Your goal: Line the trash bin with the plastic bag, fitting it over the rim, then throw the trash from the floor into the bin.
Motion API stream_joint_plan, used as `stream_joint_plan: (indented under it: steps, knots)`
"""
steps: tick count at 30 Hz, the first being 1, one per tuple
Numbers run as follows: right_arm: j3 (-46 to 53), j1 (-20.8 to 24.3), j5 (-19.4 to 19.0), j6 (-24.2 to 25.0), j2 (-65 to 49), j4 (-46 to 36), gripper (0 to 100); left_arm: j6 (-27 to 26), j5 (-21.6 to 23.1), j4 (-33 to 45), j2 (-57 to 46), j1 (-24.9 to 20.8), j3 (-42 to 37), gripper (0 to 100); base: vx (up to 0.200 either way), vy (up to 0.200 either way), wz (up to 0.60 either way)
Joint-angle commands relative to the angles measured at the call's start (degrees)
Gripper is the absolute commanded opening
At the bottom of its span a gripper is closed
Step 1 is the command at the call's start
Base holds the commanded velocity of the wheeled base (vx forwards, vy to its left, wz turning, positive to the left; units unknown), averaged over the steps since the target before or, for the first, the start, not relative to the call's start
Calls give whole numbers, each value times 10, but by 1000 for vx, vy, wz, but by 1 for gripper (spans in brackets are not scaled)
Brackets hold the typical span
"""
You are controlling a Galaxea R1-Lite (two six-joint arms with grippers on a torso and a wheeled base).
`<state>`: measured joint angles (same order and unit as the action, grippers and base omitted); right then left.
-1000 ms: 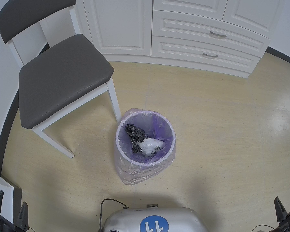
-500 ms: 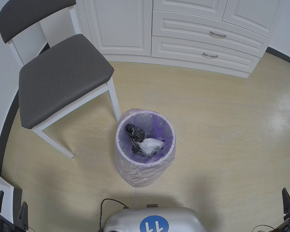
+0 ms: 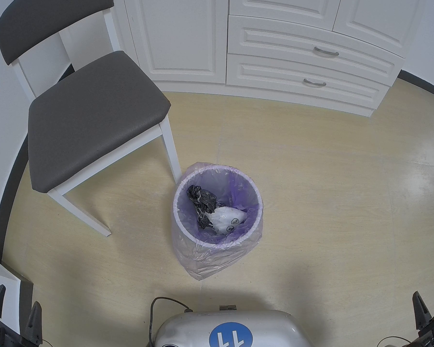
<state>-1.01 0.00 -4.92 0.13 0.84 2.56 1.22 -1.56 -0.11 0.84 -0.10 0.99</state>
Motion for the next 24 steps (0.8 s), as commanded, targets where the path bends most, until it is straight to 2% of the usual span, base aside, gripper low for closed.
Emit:
stream_joint_plan:
  steps: [1, 4, 5, 7, 10, 12, 15, 24]
  knots:
    - [8, 0, -20, 4, -8, 0, 100, 0, 0, 0, -7, 0, -10, 100, 0, 0, 0]
    - [9, 0, -26, 44, -8, 3, 100, -1, 0, 0, -7, 0, -10, 100, 0, 0, 0]
    - [9, 0, -26, 44, -8, 3, 100, -1, 0, 0, -7, 0, -10, 100, 0, 0, 0]
    - [10, 0, -12, 24, -8, 3, 100, -1, 0, 0, -8, 0, -10, 100, 0, 0, 0]
    - [10, 1, 38, 7, -8, -1, 100, 0, 0, 0, -8, 0, -10, 100, 0, 0, 0]
    - [10, 1, 55, -3, -8, -24, 100, 0, 0, 0, -7, 0, -10, 100, 0, 0, 0]
    - [10, 1, 44, -11, -8, -29, 100, 1, 0, 0, -7, 0, -10, 100, 0, 0, 0]
    - [10, 1, 45, -4, -8, -28, 100, 2, 0, 0, -7, 0, -10, 100, 0, 0, 0]
